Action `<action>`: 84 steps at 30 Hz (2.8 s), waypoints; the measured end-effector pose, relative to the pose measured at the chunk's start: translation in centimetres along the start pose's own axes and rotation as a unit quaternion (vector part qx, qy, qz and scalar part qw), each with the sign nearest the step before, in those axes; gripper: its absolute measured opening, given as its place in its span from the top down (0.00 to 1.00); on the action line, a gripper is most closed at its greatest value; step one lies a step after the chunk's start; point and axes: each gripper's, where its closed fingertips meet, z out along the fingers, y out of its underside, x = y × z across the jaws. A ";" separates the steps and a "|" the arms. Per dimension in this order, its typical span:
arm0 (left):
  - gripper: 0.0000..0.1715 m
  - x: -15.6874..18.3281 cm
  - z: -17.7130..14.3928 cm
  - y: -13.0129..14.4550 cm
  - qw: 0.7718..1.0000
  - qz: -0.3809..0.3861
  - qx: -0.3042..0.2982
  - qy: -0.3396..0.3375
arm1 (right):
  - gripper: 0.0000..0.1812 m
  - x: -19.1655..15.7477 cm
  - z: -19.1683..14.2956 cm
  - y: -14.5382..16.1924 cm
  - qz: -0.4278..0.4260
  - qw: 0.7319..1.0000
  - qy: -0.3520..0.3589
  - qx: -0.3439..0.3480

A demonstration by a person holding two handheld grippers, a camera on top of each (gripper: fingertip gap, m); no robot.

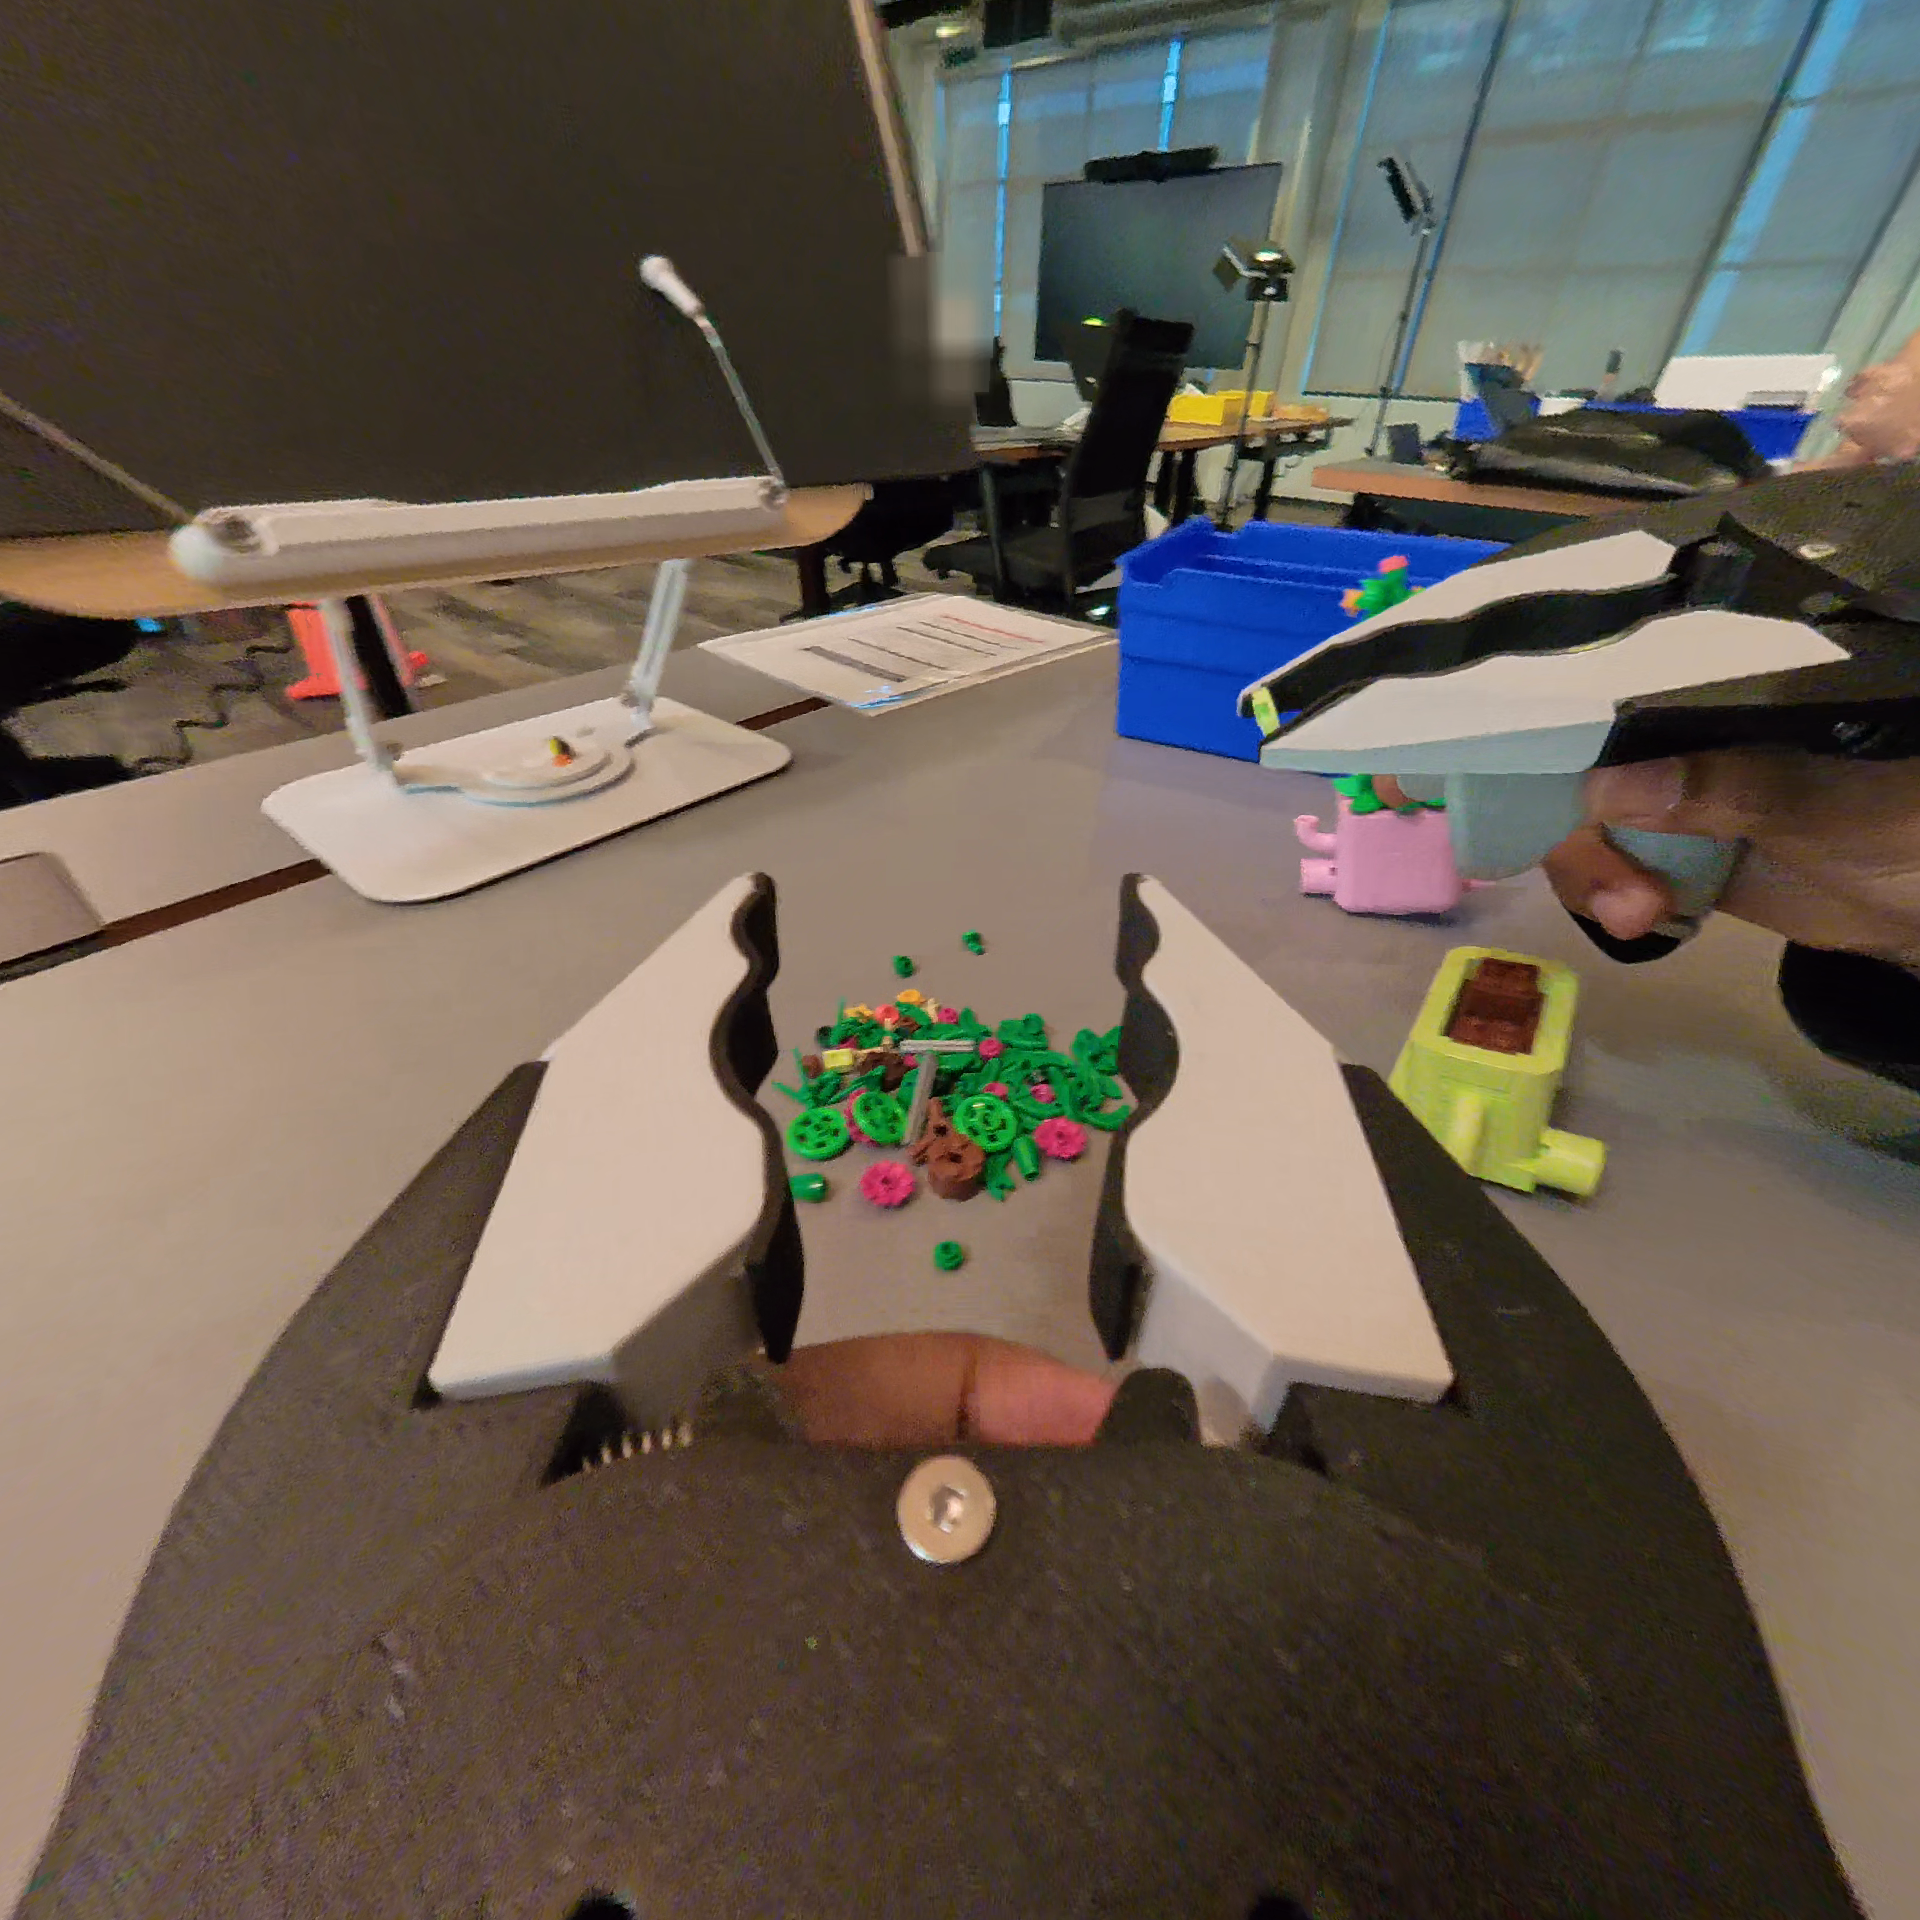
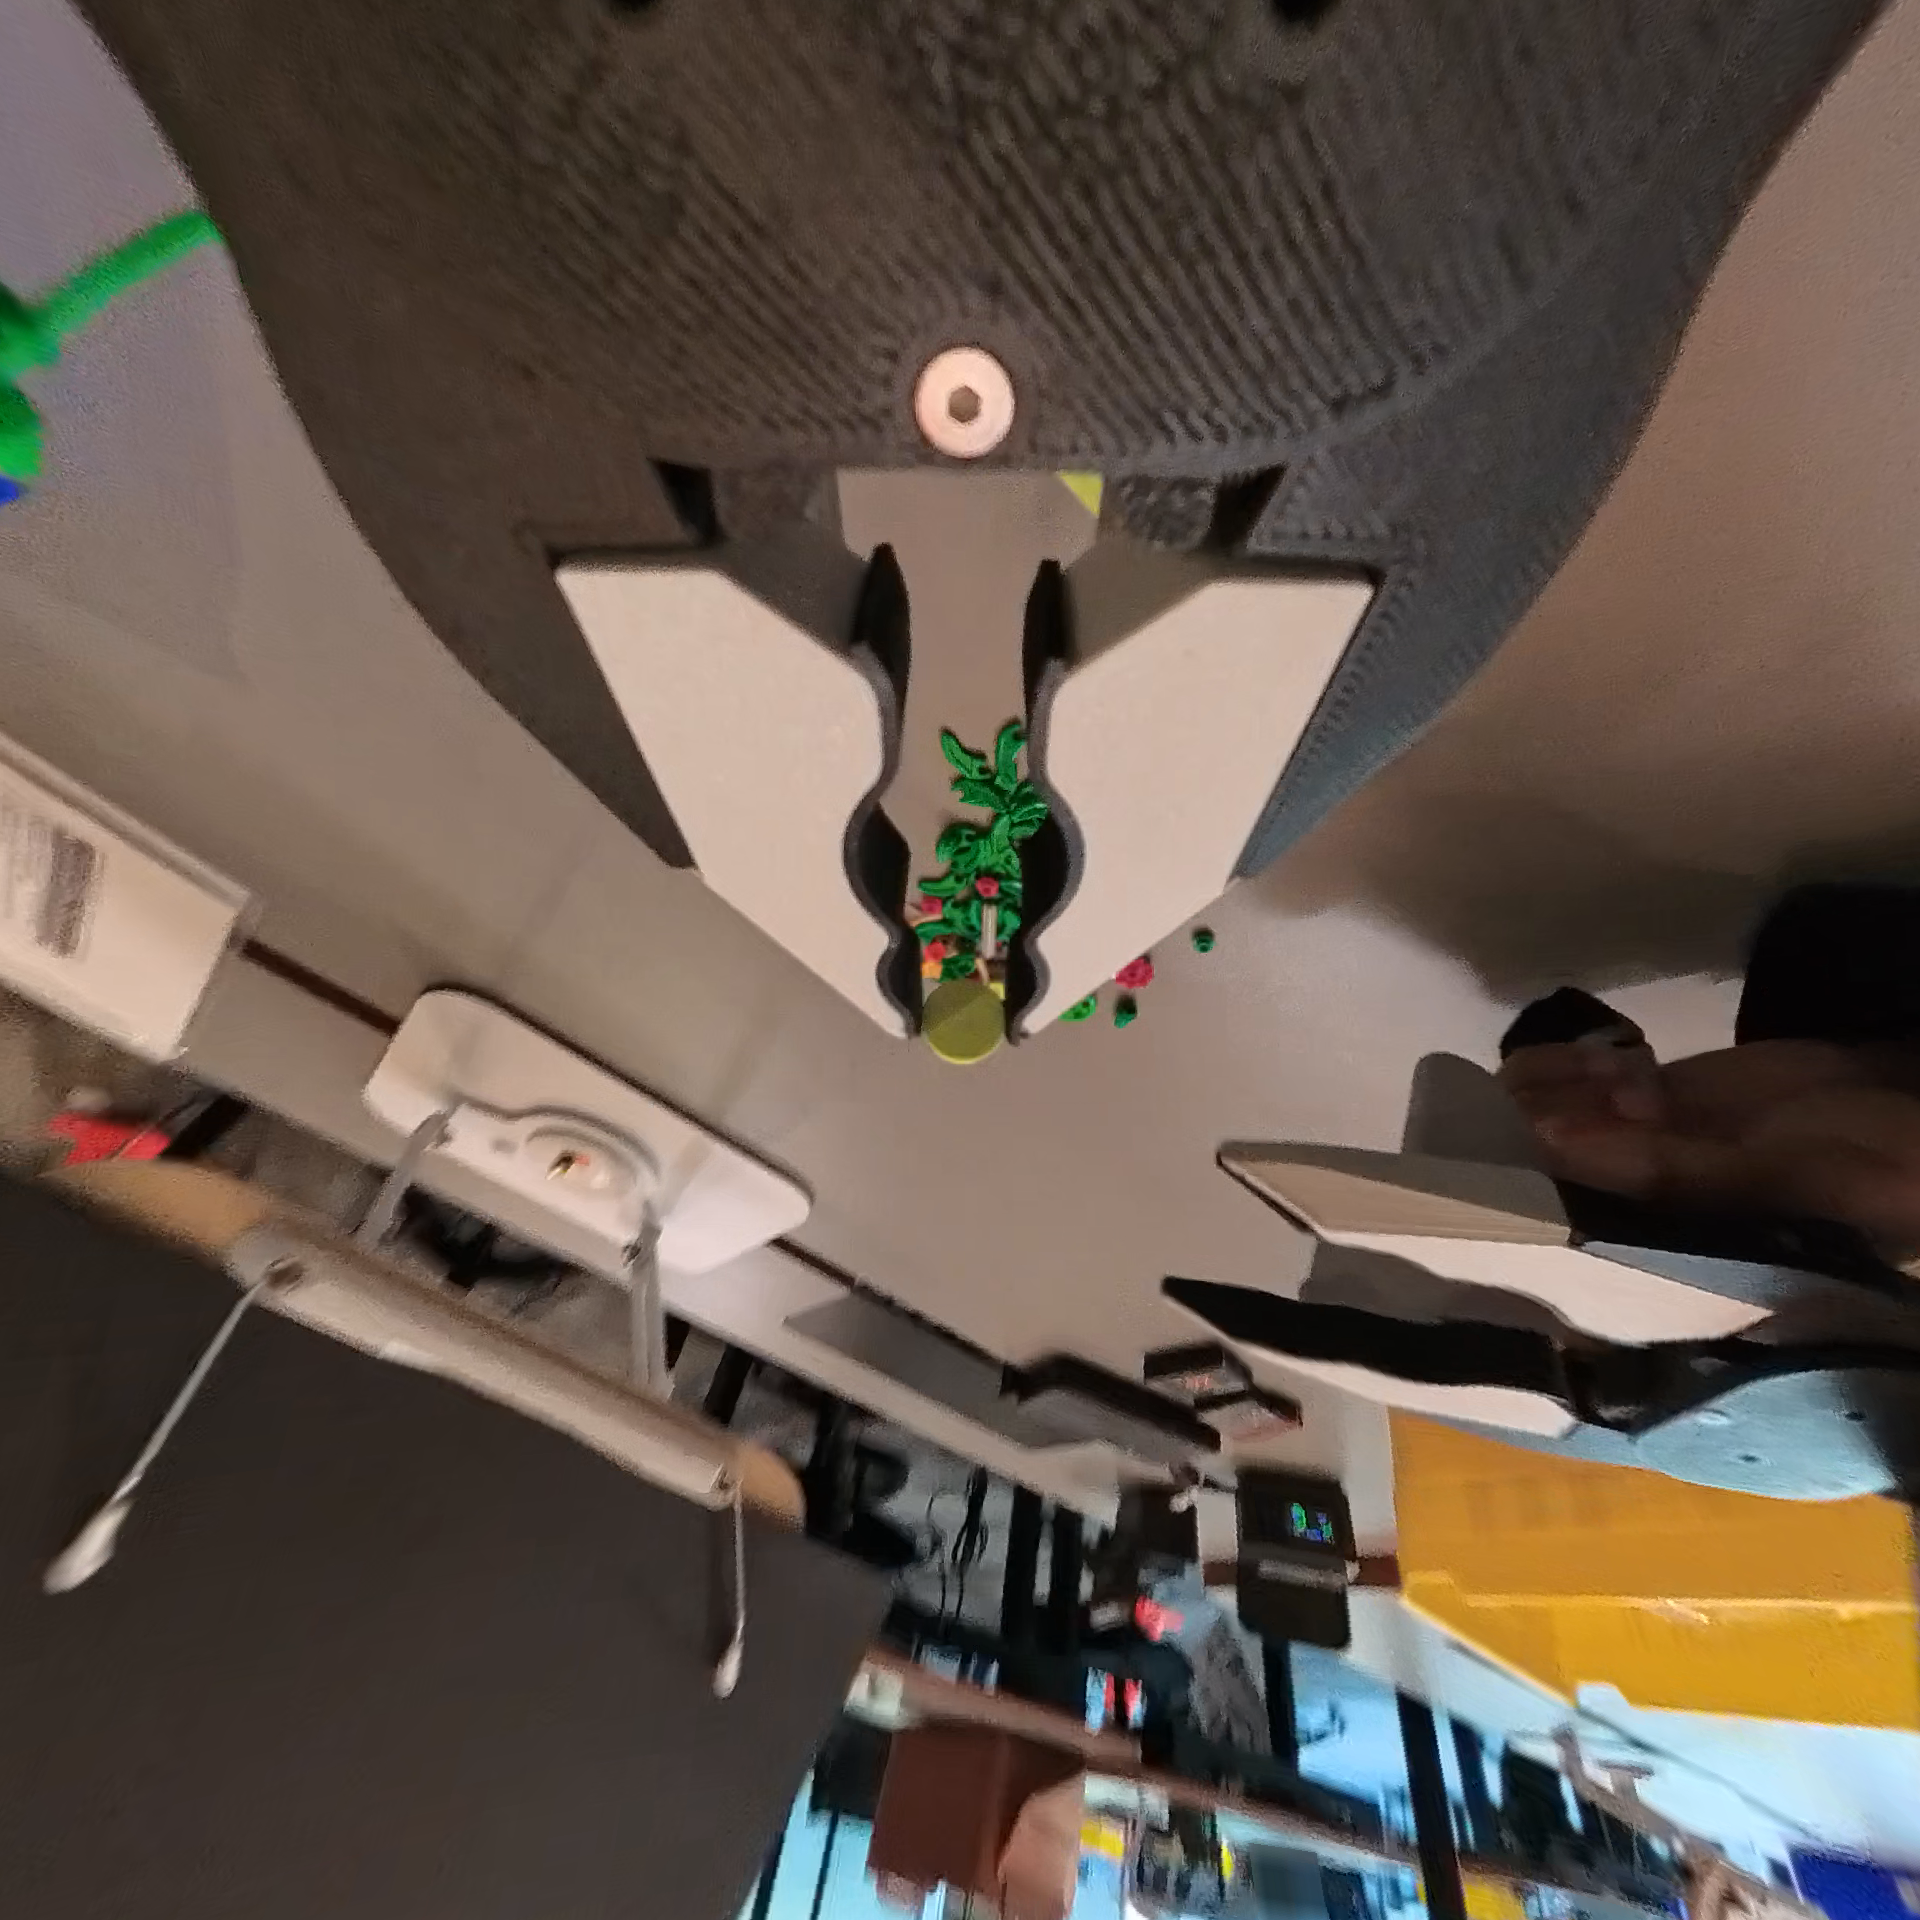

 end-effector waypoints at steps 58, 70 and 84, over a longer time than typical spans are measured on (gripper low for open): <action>0.72 49.9 1.4 -0.5 0.981 0.008 -0.049 0.188 | 0.79 3.6 -51.3 5.6 0.113 0.955 0.264 0.077; 0.71 73.5 -1.4 -1.4 0.954 -0.017 -0.051 0.296 | 0.81 1.5 -77.1 14.9 0.160 0.893 0.409 0.096; 0.65 74.9 12.9 14.1 0.907 -0.170 -0.234 0.308 | 0.81 2.2 -81.0 34.0 0.236 0.865 0.441 -0.033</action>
